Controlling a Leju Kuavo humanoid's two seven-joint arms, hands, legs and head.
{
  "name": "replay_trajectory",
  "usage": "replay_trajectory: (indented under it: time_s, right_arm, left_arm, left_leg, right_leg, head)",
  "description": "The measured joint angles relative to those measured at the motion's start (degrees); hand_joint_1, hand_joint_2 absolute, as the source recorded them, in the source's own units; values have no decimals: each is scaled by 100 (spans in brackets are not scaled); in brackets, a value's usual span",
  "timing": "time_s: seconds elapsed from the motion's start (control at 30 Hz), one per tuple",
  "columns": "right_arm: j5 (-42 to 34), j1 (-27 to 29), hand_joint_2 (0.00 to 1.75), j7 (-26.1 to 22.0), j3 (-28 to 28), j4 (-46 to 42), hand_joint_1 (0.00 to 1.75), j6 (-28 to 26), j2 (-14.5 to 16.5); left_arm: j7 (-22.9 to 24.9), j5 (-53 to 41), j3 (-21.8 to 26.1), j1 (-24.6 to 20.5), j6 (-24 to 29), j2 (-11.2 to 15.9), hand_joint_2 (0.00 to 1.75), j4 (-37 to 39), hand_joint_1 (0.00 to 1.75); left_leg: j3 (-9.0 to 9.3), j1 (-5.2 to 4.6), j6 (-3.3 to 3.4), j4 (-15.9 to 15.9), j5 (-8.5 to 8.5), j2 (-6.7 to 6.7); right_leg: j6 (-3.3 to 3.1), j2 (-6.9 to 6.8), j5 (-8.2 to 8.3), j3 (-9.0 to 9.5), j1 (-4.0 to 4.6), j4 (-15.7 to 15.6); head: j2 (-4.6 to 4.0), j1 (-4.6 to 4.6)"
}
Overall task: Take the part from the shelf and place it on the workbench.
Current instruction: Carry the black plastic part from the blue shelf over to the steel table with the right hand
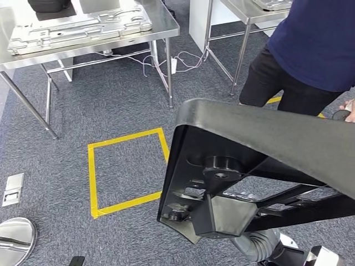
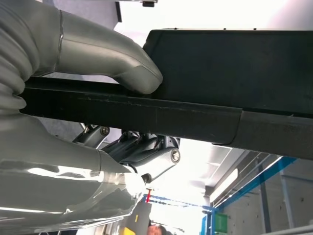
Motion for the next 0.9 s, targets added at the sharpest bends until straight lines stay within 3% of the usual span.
replay_trajectory:
  time_s: [0.03,0.13,0.2,0.3,0.33,0.37,0.4,0.47,0.53,0.63,0.7,0.83,0.87,0.9]
  right_arm:
    - [0,0,175,0,1,-1,175,0,0]
    - [0,-3,175,1,1,-2,175,0,-1]
    - [0,-10,175,-1,0,-3,175,0,-3]
    - [0,-9,175,-2,-2,1,175,0,-4]
    - [0,-3,175,-2,-2,3,175,0,-4]
    - [0,2,175,-2,-2,5,175,0,-4]
    - [0,4,175,-2,-2,7,175,0,-4]
    - [0,0,175,-2,-2,8,175,0,-4]
    - [0,-1,175,-1,-2,7,175,0,-4]
    - [-1,4,175,1,-2,5,175,-1,-4]
    - [-2,0,175,0,-1,3,175,-1,-4]
    - [0,3,175,0,0,2,175,-1,-2]
    - [0,3,175,1,0,2,175,-1,-2]
    - [0,3,175,1,0,2,175,0,-2]
  left_arm:
    - [0,0,0,-4,1,2,175,0,0]
    - [-1,0,0,-3,1,5,175,0,0]
    - [-2,0,0,-6,1,5,175,0,0]
    - [-1,0,0,-10,1,5,175,0,0]
    - [-1,0,0,-7,0,5,175,0,0]
    - [0,0,0,-5,-1,5,175,0,0]
    - [1,0,0,-5,-1,5,175,0,0]
    - [1,0,0,-6,-1,5,175,0,0]
    - [0,0,0,-9,-1,5,175,0,0]
    - [-1,0,0,-12,-1,5,175,0,0]
    - [-2,0,0,-16,-1,1,175,0,0]
    - [-1,0,0,-3,-1,-2,175,0,0]
    - [-1,0,0,2,-1,-2,175,0,0]
    - [-1,0,0,5,-1,-2,175,0,0]
  left_leg:
    - [67,-16,26,-170,35,-1]
    - [78,-25,68,-265,24,-1]
    - [100,5,113,-318,56,6]
    - [110,21,147,-335,63,17]
    - [112,21,147,-334,62,20]
    - [116,23,146,-333,60,21]
    - [126,26,141,-332,55,20]
    - [153,30,110,-325,33,14]
    - [153,8,59,-297,4,7]
    - [143,-4,3,-284,-13,3]
    - [88,7,-46,-125,-152,3]
    - [-497,27,-121,1185,-783,3]
    - [-571,27,-118,1330,-782,3]
    - [-542,25,-106,1252,-671,3]
  right_leg:
    - [20,3,-2,-12,2,4]
    - [111,5,-1,-31,-8,-4]
    - [167,8,-144,-92,-12,172]
    - [214,10,-622,-524,-19,1108]
    - [227,10,-701,-662,-20,1387]
    - [240,9,-677,-721,-21,1498]
    - [250,8,-534,-665,-23,1365]
    - [255,6,-131,-328,-27,639]
    - [216,14,57,-87,-19,83]
    - [104,25,50,-72,-7,2]
    - [26,12,57,-69,-23,-6]
    - [-32,-14,55,-75,-22,-8]
    - [-33,-13,53,-72,-18,-7]
    - [-34,-11,50,-63,-15,-7]
  head:
    - [0,1]
    - [0,3]
    - [0,5]
    - [0,7]
    - [0,6]
    - [0,5]
    - [0,5]
    - [0,6]
    - [0,4]
    - [0,1]
    - [0,-1]
    - [0,-1]
    - [0,-1]
    - [0,-1]
